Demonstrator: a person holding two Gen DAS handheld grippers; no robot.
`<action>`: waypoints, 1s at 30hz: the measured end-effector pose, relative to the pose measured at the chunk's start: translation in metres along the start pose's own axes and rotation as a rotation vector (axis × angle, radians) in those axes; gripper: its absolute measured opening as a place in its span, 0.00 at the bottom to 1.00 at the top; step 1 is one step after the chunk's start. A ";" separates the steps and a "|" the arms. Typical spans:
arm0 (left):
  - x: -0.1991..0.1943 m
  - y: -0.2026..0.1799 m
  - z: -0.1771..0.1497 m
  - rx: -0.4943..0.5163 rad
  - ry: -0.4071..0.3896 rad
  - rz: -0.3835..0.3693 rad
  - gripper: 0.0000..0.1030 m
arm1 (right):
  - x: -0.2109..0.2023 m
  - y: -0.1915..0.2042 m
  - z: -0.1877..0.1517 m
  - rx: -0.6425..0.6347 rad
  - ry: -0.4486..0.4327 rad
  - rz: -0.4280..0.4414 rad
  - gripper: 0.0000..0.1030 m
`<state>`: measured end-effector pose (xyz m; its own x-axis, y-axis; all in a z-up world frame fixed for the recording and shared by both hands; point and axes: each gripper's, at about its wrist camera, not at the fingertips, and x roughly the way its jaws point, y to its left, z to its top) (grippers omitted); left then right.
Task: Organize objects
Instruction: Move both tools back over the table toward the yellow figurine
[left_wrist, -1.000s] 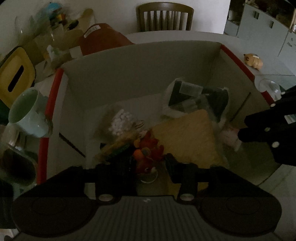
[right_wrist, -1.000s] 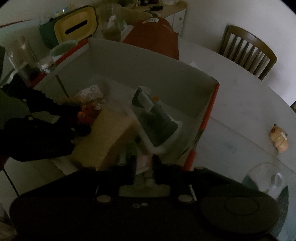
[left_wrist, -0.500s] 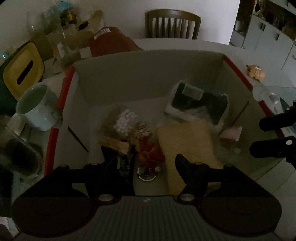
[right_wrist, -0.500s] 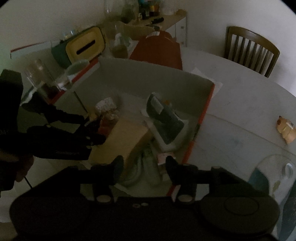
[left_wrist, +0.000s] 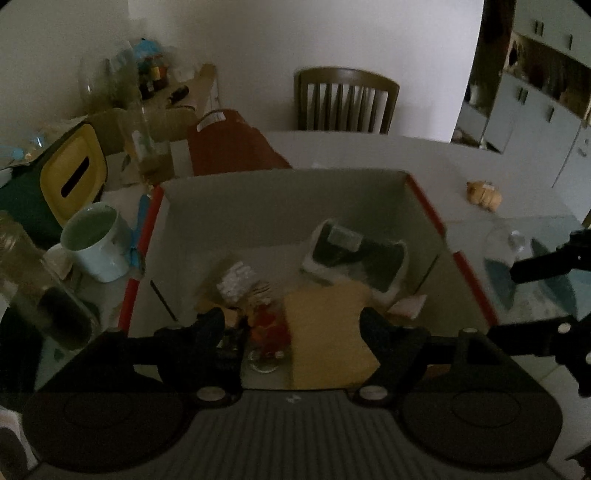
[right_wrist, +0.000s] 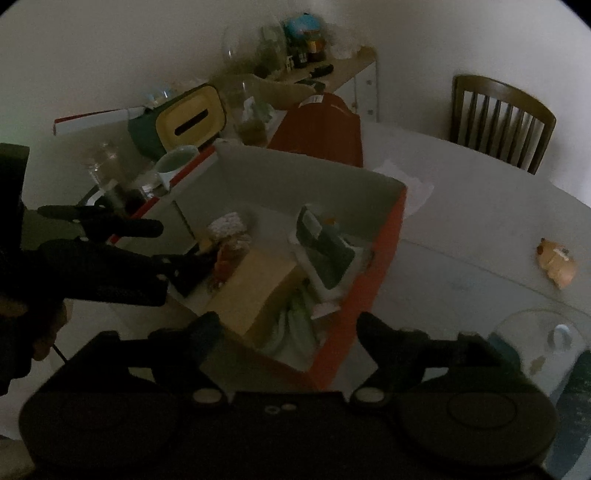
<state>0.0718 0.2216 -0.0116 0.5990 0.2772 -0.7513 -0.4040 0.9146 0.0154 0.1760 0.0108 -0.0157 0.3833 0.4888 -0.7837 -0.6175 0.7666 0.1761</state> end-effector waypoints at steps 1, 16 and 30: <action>-0.002 -0.003 0.000 -0.006 -0.004 0.000 0.77 | -0.004 -0.003 -0.002 -0.004 -0.003 -0.001 0.85; -0.003 -0.094 0.004 -0.059 -0.007 -0.035 0.86 | -0.058 -0.090 -0.044 0.019 -0.034 -0.047 0.98; 0.040 -0.200 0.036 -0.020 0.007 -0.036 0.97 | -0.073 -0.210 -0.078 0.110 -0.022 -0.159 0.96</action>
<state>0.2010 0.0606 -0.0208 0.6088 0.2418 -0.7556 -0.3959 0.9180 -0.0253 0.2240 -0.2181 -0.0414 0.4860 0.3658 -0.7937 -0.4697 0.8752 0.1158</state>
